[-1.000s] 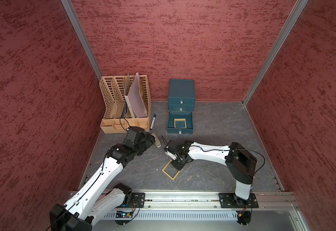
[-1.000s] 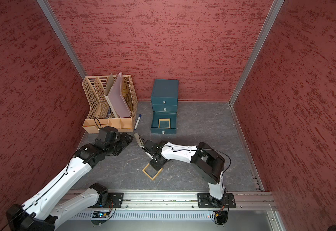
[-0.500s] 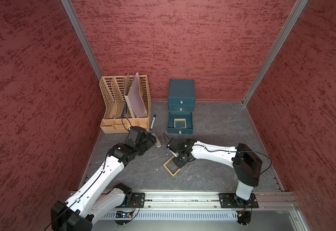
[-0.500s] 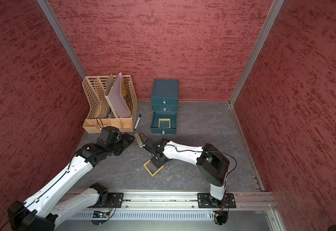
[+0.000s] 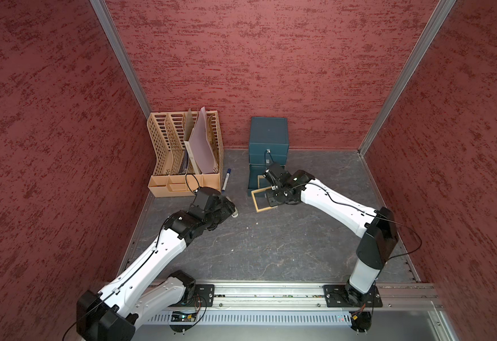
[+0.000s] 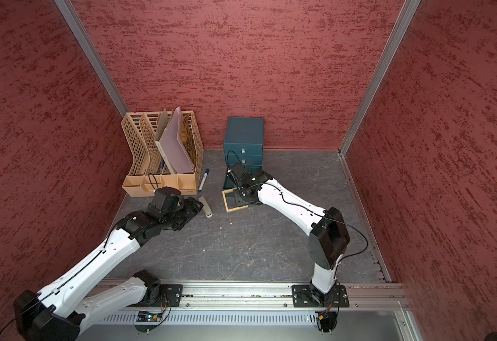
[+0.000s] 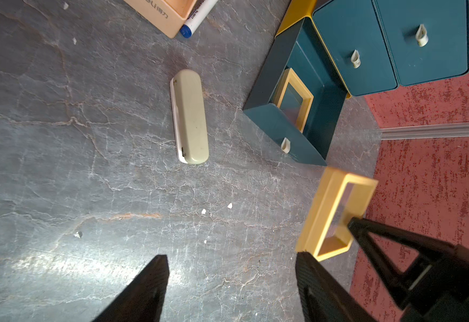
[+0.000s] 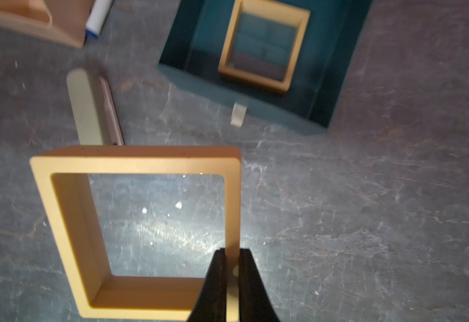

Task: Place the brooch boxes into the drawer by color
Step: Place the brooch box in the drawer.

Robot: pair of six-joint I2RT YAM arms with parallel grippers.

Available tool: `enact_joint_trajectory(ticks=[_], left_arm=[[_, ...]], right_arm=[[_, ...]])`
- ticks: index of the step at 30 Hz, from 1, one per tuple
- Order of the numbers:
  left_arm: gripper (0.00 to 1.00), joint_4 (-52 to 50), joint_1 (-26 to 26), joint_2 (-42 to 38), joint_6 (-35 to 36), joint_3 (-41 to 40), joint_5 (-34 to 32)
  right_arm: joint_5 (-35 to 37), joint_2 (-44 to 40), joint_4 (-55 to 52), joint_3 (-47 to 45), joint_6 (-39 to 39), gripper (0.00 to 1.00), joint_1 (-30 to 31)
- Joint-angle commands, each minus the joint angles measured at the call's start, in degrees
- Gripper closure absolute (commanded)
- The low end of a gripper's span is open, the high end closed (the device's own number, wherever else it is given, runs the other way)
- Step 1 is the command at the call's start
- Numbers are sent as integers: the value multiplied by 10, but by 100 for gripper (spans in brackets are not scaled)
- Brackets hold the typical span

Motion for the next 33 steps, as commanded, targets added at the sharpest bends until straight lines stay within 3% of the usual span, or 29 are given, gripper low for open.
enact_joint_trajectory(ticks=[1, 15, 25, 33], left_arm=[[24, 11, -4, 4, -1, 11, -11], [24, -2, -12, 5, 0, 28, -17], [24, -2, -13, -1, 1, 44, -19], [24, 53, -14, -27, 2, 29, -75]], right_arm=[[15, 24, -14, 48, 24, 100, -32], [25, 142, 30, 173, 61, 100, -106], [24, 198, 77, 199, 48, 100, -121], [20, 218, 98, 190, 44, 100, -125]])
